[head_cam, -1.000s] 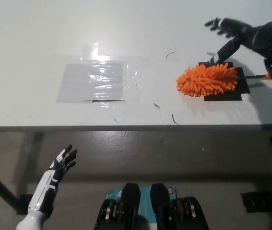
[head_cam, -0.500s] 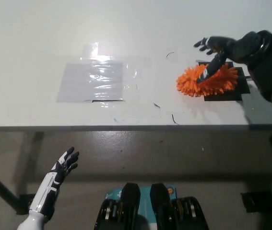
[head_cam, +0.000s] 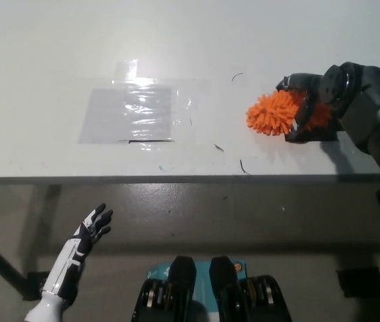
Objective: The robot uses it right hand to pick up an extended orange duster kept in the middle of the desk and presses its handle against the desk to collapse it
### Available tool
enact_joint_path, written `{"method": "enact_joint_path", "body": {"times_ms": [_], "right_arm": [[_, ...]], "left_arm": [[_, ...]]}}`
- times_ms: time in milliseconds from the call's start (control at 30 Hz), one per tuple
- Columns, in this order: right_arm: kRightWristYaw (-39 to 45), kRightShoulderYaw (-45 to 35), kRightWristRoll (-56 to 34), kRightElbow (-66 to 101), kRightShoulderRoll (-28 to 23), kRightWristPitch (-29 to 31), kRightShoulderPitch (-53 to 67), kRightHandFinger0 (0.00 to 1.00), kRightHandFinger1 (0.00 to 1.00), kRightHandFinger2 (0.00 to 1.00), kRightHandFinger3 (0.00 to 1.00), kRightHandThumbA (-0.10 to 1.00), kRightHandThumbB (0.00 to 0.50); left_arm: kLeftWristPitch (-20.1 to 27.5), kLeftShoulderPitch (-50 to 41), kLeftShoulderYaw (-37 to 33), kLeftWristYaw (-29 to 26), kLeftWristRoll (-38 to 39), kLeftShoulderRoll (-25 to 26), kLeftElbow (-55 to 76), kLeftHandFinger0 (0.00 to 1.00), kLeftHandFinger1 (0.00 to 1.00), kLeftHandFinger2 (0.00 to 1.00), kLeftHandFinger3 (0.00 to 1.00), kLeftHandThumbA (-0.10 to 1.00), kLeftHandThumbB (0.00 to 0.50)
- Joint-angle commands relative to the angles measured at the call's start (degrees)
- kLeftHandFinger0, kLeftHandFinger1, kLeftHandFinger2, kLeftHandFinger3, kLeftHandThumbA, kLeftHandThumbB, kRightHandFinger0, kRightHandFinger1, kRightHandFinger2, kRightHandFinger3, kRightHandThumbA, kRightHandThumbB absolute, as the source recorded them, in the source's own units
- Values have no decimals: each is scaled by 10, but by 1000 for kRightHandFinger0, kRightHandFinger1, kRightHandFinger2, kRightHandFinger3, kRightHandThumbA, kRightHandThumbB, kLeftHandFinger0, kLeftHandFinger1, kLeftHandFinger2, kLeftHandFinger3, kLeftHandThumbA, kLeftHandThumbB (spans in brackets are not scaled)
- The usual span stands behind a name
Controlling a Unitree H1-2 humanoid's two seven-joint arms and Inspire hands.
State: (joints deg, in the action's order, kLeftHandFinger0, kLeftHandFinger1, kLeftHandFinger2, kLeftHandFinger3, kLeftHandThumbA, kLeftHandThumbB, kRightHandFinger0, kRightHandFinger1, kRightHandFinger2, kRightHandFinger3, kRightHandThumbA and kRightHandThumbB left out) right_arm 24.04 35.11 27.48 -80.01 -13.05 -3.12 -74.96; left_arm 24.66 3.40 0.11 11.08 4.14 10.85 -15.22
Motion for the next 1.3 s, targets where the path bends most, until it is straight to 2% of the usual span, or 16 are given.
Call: {"method": "enact_joint_path", "body": {"times_ms": [0, 233, 267, 367, 400, 433, 467, 500, 533, 567, 667, 800, 1033, 1133, 1200, 1267], "right_arm": [[-23, 11, 27, -3, -14, 22, -39, 1000, 1000, 1000, 1000, 1000, 390], [-27, 17, 35, -20, -22, -14, -24, 1000, 1000, 1000, 1000, 938, 396], [-33, 9, 28, -21, -24, -13, -21, 1000, 1000, 1000, 1000, 839, 347], [-128, -4, 25, -14, -28, 21, -5, 1000, 1000, 1000, 1000, 240, 190], [-189, -10, 25, -9, -33, 47, 2, 697, 716, 688, 559, -54, 121], [-215, -10, 28, -7, -35, 58, 5, 84, 246, 401, 476, -98, 176], [-245, -10, 31, -6, -37, 69, 8, 3, 243, 500, 459, -100, 188], [-268, -11, 32, -5, -39, 78, 10, 2, 338, 634, 532, -100, 194], [-271, -13, 30, -6, -38, 75, 9, 0, 350, 681, 593, -100, 185], [-278, -14, 28, -6, -38, 78, 8, 34, 471, 827, 718, -100, 176], [-305, -20, 25, -4, -40, 98, 10, 73, 567, 942, 862, -100, 165], [-314, -22, 25, -5, -40, 108, 8, 104, 574, 906, 791, -100, 154], [-334, -28, 26, -6, -40, 119, 2, 112, 597, 963, 878, -100, 161], [-345, -33, 24, -6, -40, 128, -1, 58, 475, 797, 728, -100, 149], [-354, -35, 25, -6, -42, 137, -4, 51, 475, 817, 773, -100, 110], [-361, -35, 28, -5, -44, 142, -9, 31, 503, 878, 858, -100, 116]], "left_arm": [[23, 10, -1, 11, 13, 1, 15, 1000, 1000, 1000, 1000, 1000, 299], [23, 16, -1, 17, 16, 3, 18, 1000, 1000, 1000, 1000, 1000, 310], [23, 17, -1, 17, 16, 3, 17, 1000, 1000, 1000, 1000, 1000, 312], [20, 15, -1, 17, 13, 5, 20, 1000, 1000, 1000, 1000, 1000, 329], [20, 18, 0, 17, 15, 5, 18, 1000, 1000, 1000, 1000, 1000, 321], [20, 19, 0, 18, 16, 5, 17, 1000, 1000, 1000, 1000, 1000, 314], [21, 21, 0, 18, 16, 5, 15, 1000, 1000, 1000, 1000, 1000, 316], [22, 22, 0, 18, 15, 5, 13, 1000, 1000, 1000, 1000, 1000, 316], [23, 23, 1, 18, 14, 5, 13, 1000, 1000, 1000, 1000, 1000, 311], [23, 22, 1, 18, 13, 5, 14, 1000, 1000, 1000, 1000, 1000, 310], [22, 22, 1, 19, 15, 5, 14, 1000, 1000, 1000, 1000, 1000, 327], [17, 20, 1, 18, 16, 5, 17, 1000, 1000, 1000, 1000, 1000, 319], [10, 26, 2, 22, 23, 7, 20, 1000, 1000, 1000, 1000, 1000, 313], [11, 27, 1, 25, 28, 7, 18, 1000, 1000, 1000, 1000, 1000, 308], [6, 28, 2, 25, 30, 7, 19, 1000, 1000, 1000, 1000, 1000, 320], [4, 28, 2, 25, 30, 7, 20, 1000, 1000, 1000, 1000, 1000, 319]]}}
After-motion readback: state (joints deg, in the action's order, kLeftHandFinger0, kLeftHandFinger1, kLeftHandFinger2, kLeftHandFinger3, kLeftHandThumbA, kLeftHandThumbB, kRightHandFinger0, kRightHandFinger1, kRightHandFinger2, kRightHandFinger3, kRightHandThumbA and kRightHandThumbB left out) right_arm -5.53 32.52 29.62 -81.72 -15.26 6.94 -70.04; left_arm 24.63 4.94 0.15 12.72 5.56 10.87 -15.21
